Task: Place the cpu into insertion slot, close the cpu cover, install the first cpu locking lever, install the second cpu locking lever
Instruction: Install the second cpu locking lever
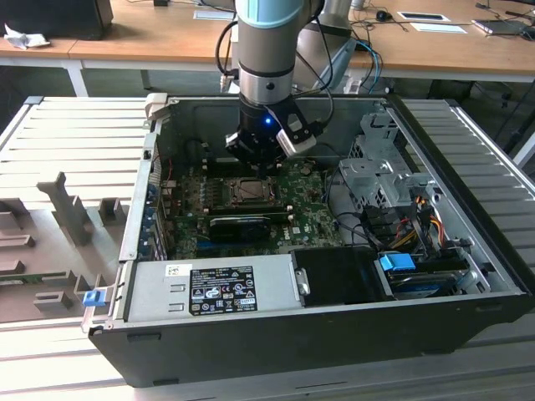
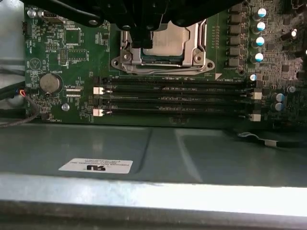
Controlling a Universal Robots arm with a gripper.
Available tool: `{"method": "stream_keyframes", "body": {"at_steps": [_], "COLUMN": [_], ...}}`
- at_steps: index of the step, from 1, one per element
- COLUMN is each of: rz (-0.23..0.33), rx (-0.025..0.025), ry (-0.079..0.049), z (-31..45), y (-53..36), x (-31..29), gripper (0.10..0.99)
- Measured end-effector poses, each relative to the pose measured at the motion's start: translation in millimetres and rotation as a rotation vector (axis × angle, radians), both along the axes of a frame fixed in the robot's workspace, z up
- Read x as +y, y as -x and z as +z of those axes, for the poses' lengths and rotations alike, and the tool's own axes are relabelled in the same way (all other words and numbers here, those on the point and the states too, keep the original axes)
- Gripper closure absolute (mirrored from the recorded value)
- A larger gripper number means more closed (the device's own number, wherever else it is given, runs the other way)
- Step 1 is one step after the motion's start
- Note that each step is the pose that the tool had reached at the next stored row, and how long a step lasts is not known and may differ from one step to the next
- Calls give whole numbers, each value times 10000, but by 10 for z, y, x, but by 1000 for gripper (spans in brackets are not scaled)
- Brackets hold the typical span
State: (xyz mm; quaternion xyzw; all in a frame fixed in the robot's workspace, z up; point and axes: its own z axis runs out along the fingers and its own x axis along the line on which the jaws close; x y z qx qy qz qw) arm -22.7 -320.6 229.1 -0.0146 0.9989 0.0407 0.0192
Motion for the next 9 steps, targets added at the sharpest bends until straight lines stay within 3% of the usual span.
{"method": "stream_keyframes", "body": {"at_steps": [2,5,9], "rz": [1,1,1], "rx": [-1,-2,-1], "ry": [0,-1,0], "z": [68,77,77], "y": [0,0,2], "x": [0,-12,-95], "gripper": [980,980,980]}}
